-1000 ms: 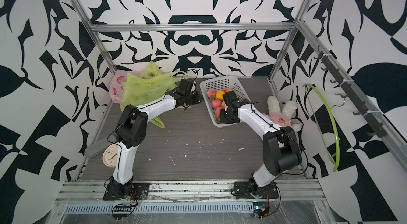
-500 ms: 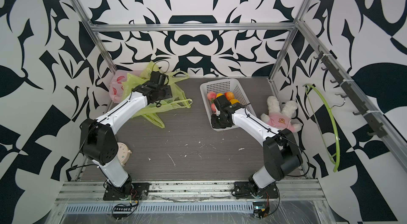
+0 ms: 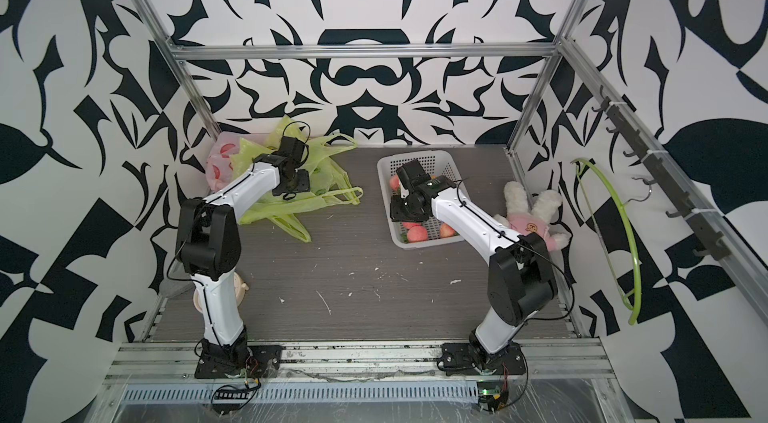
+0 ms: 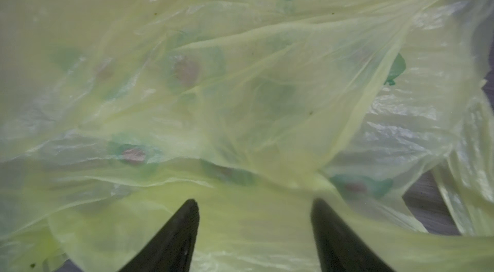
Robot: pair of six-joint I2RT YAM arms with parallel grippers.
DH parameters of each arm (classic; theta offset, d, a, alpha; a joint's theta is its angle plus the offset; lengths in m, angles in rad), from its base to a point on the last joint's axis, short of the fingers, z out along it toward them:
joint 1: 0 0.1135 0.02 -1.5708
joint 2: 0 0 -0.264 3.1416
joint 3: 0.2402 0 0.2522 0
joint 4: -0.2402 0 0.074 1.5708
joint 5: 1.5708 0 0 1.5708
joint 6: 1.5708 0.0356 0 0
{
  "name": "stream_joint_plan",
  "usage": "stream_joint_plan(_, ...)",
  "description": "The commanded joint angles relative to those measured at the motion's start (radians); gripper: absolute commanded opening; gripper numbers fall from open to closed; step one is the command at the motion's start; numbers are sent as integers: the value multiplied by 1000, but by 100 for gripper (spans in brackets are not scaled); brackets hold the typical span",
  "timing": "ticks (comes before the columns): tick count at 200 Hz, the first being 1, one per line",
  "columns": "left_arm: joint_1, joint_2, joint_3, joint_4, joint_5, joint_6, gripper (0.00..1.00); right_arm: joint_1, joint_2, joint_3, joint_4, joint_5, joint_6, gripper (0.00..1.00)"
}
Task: Place the peach into a plastic bag & tie a knot
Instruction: Pick up the plastic bag.
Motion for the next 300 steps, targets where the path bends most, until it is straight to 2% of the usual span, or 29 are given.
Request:
stream_joint_plan(1,5,20,56,-14,-16,17,73,-13,-65,-37,42,-35,-31,46)
stream_joint_plan(24,17,63,85,2,-17,16,74,-17,-75,-54,41,-62,-47,46)
stream_joint_plan(31,20,77,99,5,-17,14,74,-19,-92,-77,70,-66,-39,52)
stream_joint_plan(41,24,105,125,6,-14,11,74,-21,-113,-97,101,-74,-36,55)
stream_joint_plan(89,31,238,255,-19,0,26,71,-23,-127,-68,115,-65,-40,56)
stream_joint_plan(124,35,258,291,-23,35,33,69,-23,-107,-60,139,-106,-38,57)
stream_joint_plan(166,34,212,213,2,33,27,73,-23,-86,-61,152,-125,-26,57)
stream_joint_plan(199,34,213,205,-14,0,33,71,-23,-79,-58,159,-137,-21,57)
stream_joint_plan(218,35,219,207,-16,-12,43,60,-23,-81,-59,169,-139,-17,57)
stream_joint_plan(246,36,215,235,-34,-17,64,25,-23,-82,-58,178,-149,-11,54)
stream_joint_plan(267,39,181,244,-54,-15,88,6,-23,-81,-50,193,-170,-5,51)
stream_joint_plan(278,44,151,243,-70,-12,96,0,-23,-80,-43,203,-186,2,51)
stream_joint_plan(300,56,72,225,-98,7,108,0,-23,-65,-10,216,-223,14,51)
